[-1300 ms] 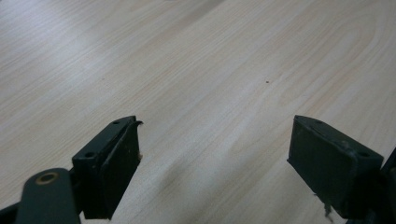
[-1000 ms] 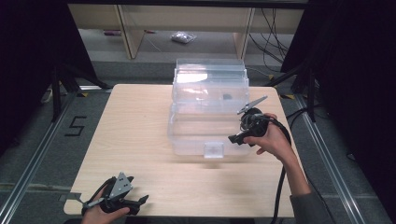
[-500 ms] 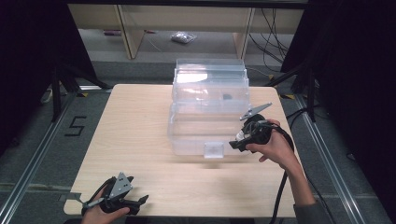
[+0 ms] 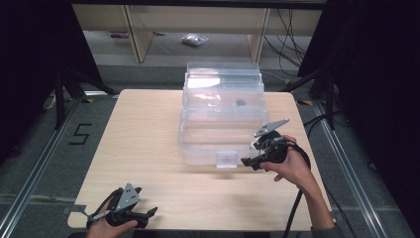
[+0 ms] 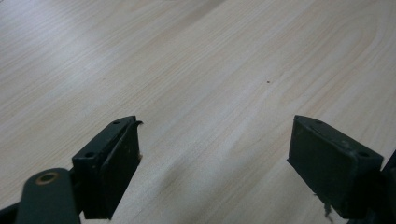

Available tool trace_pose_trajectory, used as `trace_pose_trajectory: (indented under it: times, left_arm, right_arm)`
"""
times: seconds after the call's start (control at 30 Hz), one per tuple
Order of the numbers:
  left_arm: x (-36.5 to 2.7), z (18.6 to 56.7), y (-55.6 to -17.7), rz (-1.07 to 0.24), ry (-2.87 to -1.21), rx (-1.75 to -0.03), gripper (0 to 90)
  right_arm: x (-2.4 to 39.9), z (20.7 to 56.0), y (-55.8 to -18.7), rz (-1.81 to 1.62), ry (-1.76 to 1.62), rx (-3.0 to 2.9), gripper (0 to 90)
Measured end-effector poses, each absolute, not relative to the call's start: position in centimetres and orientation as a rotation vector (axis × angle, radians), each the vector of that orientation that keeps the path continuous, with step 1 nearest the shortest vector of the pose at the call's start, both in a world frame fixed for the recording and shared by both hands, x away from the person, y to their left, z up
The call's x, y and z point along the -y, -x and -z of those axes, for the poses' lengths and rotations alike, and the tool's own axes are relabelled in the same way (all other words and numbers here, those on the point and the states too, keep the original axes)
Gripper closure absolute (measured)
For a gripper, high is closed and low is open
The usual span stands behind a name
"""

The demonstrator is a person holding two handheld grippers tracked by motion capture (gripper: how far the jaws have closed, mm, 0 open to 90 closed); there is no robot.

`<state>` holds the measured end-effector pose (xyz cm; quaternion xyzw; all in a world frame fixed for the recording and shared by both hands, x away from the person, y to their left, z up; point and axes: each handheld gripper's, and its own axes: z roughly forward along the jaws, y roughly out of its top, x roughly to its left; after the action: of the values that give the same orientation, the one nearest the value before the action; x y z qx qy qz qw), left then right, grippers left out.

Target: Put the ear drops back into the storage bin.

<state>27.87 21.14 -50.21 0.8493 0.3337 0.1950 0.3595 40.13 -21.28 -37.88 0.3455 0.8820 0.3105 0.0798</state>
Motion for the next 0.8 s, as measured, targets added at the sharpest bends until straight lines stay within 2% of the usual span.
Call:
trace_pose_trajectory:
  times: [0.47, 0.53, 0.67, 0.73, 0.8]
  left_arm:
    - [-21.3, 50.0, -27.8, -0.51, -2.22, -0.845, 16.1]
    - [-21.1, 50.2, -27.8, -0.495, -2.164, -0.864, 16.1]
    - [-21.3, 50.1, -27.9, -0.509, -2.209, -0.842, 16.1]
    - [-21.1, 50.2, -27.8, -0.495, -2.169, -0.862, 16.1]
    - [-21.4, 49.9, -27.8, -0.506, -2.234, -0.834, 16.1]
  right_arm:
    - [21.7, 38.9, -39.1, -0.992, -0.939, -2.647, 23.1]
    - [21.8, 39.0, -39.0, -0.984, -0.927, -2.631, 23.0]
    - [21.9, 39.0, -38.7, -0.989, -0.954, -2.634, 22.9]
    - [22.0, 39.1, -38.6, -0.996, -0.938, -2.631, 22.8]
    - [22.0, 39.2, -38.3, -1.014, -0.962, -2.63, 22.6]
